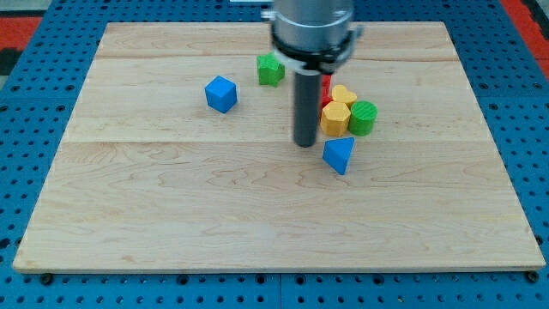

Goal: Touch blue triangle slightly

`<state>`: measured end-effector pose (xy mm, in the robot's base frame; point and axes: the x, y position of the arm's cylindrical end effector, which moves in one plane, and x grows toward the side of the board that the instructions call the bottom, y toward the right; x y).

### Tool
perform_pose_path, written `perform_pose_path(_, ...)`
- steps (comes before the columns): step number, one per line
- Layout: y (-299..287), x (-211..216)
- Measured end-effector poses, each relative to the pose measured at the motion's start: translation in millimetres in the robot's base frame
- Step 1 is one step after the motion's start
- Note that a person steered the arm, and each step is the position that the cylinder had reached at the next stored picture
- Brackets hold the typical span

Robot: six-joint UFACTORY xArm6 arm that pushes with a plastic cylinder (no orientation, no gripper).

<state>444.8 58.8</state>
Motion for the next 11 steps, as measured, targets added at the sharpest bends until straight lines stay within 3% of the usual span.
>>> perform_pose_path(2, 91, -26)
perform_pose_path(3, 116, -58)
perform_pose_path(4, 125, -54)
perform_pose_path(5, 101, 0)
perform_pose_path(7, -5, 11)
perform_pose_path(11, 46, -51)
